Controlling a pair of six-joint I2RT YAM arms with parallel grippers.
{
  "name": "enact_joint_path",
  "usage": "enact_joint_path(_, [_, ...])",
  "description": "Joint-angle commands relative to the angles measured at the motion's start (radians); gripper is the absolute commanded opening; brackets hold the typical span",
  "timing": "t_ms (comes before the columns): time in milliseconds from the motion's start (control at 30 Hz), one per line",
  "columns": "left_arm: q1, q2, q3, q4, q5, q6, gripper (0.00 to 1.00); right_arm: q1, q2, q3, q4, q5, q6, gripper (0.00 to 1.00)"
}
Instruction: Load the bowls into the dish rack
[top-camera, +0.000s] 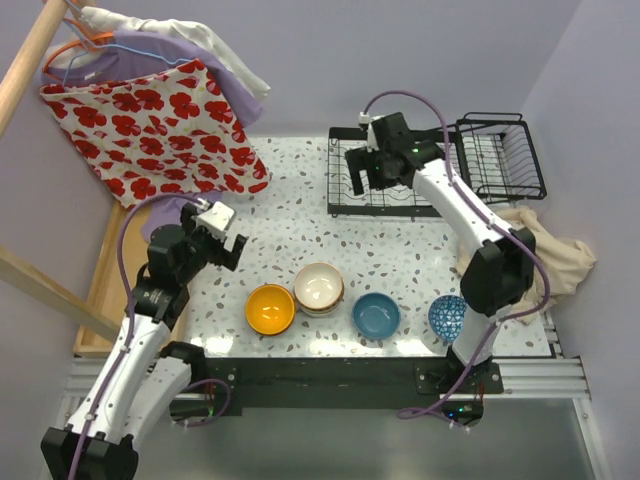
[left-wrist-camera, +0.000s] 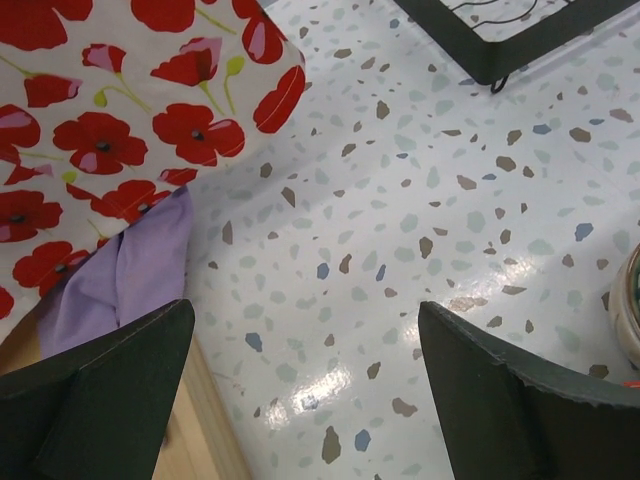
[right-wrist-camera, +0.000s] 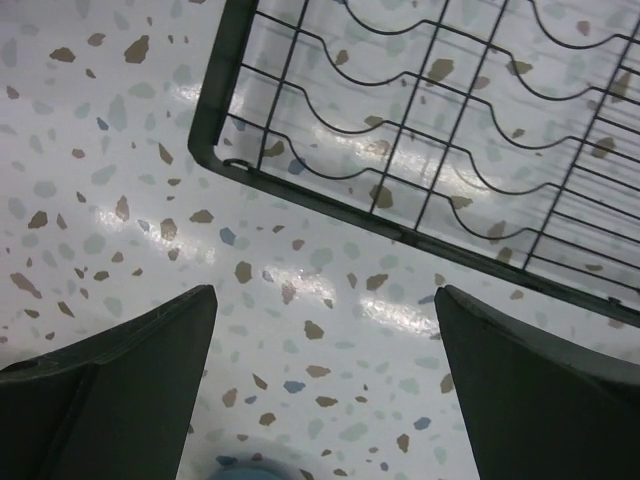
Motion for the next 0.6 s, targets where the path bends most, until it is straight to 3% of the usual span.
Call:
enact_joint_path(0, [0.013, -0.036, 0.045, -0.119, -0.076, 0.061, 1.0, 0.049, 0.084, 0.078, 0.048, -0.007, 0.061, 0.94])
enact_joint_path(333, [0.098, -0.047, 0.028, -0.142, -0.023, 0.018, 1.0, 0.116, 0.421, 0.432, 0.081, -0.004, 0.103, 0.87])
enact_joint_path(567, [0.128, -0.028, 0.042, -0.148, -0.009, 0.006, 1.0, 0.127, 0.545, 0.505, 0.107, 0.094, 0.13, 0.79])
